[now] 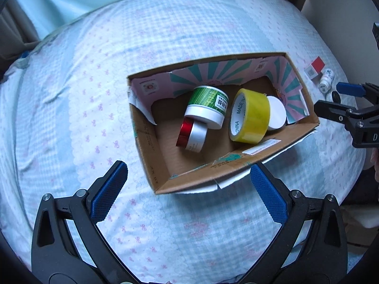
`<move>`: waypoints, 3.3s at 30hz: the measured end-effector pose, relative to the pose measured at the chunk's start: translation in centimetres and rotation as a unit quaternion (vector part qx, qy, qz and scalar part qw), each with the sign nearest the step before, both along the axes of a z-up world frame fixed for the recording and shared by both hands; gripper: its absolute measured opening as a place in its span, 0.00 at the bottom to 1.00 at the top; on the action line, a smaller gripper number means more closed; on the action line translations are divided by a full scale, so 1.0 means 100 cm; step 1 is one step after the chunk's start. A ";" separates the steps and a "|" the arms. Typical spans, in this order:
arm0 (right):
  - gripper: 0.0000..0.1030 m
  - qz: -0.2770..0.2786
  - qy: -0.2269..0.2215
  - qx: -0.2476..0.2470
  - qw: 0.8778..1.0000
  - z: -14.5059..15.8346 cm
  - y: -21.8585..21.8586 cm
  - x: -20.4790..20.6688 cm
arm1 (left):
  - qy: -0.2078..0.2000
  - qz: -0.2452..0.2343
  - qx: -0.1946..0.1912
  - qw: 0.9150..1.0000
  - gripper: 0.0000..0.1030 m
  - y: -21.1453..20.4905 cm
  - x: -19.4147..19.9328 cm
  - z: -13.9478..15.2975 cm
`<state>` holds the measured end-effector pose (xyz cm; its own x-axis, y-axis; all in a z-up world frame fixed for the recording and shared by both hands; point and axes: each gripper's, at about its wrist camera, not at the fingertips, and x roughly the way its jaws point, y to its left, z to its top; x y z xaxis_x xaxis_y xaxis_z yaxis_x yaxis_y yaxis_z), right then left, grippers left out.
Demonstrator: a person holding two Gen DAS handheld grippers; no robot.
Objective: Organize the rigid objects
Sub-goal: 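Open both tools to drop cylinder and jar into the box, lift away, then grasp the red box with the left tool while the right tool grasps the black-lidded jar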
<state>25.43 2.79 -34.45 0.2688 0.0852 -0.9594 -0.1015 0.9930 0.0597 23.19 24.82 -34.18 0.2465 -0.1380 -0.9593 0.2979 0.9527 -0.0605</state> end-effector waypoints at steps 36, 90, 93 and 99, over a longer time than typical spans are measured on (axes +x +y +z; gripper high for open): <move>1.00 -0.037 -0.099 -0.045 0.993 0.115 -0.203 -0.168 | -0.105 0.055 -0.030 0.993 1.00 -0.230 -0.122 0.122; 0.71 0.011 0.092 -0.089 0.992 -0.146 -0.305 0.001 | 0.120 -0.406 0.208 0.882 0.77 -0.606 0.145 -0.161; 0.65 0.011 0.094 -0.092 0.991 -0.151 -0.302 0.006 | 0.135 -0.418 0.208 0.874 0.66 -0.611 0.144 -0.171; 0.52 0.009 0.100 -0.101 0.990 -0.159 -0.305 0.011 | 0.136 -0.440 0.198 0.866 0.37 -0.614 0.129 -0.178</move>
<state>26.49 -27.68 -50.34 0.0725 -0.1099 -0.9913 -0.1259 0.9849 -0.1184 36.05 -36.56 -51.99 -0.0298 0.1950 -0.9804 0.9442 0.3273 0.0364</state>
